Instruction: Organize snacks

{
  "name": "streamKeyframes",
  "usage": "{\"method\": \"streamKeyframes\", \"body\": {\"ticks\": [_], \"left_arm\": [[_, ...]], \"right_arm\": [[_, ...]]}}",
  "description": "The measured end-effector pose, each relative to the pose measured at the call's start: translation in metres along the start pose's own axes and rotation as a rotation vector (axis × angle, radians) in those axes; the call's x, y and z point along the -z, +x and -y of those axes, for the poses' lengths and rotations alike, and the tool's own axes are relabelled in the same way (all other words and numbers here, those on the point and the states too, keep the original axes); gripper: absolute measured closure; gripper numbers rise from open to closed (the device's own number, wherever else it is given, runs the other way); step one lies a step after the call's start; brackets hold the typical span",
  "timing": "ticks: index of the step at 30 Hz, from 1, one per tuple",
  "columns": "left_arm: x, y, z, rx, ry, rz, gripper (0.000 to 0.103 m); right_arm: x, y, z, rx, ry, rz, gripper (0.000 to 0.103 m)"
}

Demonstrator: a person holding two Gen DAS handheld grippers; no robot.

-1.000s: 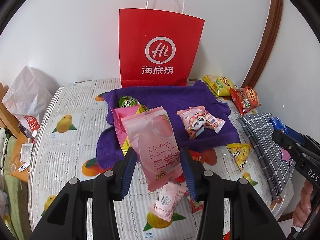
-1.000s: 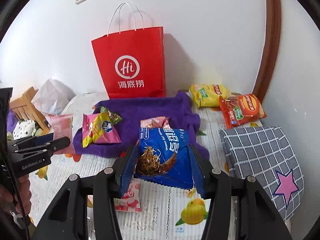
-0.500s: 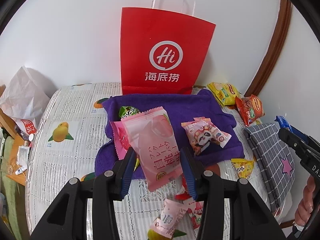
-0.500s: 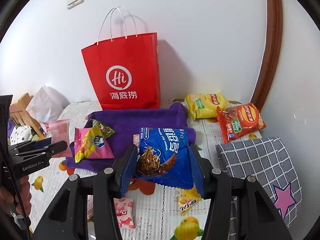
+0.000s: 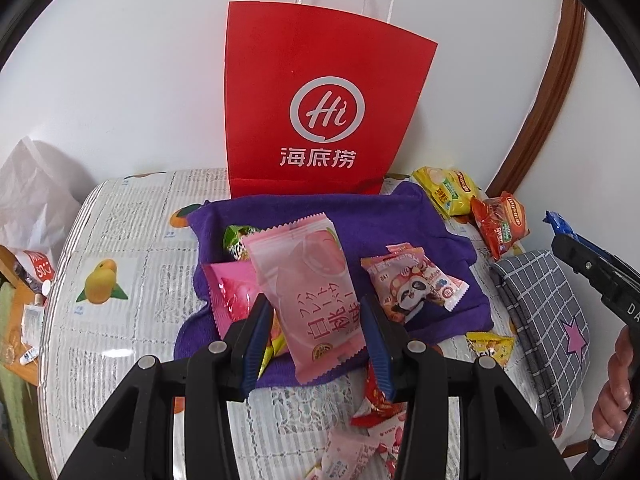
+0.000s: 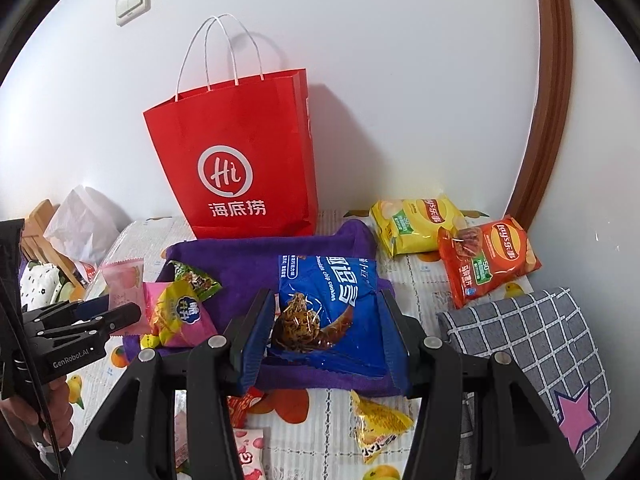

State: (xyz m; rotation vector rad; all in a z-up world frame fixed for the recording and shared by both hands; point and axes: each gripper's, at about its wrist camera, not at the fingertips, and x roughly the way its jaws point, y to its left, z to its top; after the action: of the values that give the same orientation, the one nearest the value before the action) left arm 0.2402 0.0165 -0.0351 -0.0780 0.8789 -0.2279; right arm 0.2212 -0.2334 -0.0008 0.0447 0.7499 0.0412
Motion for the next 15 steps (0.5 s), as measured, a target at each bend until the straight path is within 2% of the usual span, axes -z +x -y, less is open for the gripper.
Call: {"method": "streamKeyframes", "body": {"ticks": [8,15], "left_arm": [[-0.013,0.016,-0.006,0.021,-0.028,0.006,0.06],[-0.019,0.034,-0.005,0.007,-0.029,-0.024,0.06]], "right_arm": [[-0.004,0.021,0.015,0.016,0.022,-0.016,0.052],[-0.005,0.044,0.023,0.016,0.031,-0.036,0.052]]}}
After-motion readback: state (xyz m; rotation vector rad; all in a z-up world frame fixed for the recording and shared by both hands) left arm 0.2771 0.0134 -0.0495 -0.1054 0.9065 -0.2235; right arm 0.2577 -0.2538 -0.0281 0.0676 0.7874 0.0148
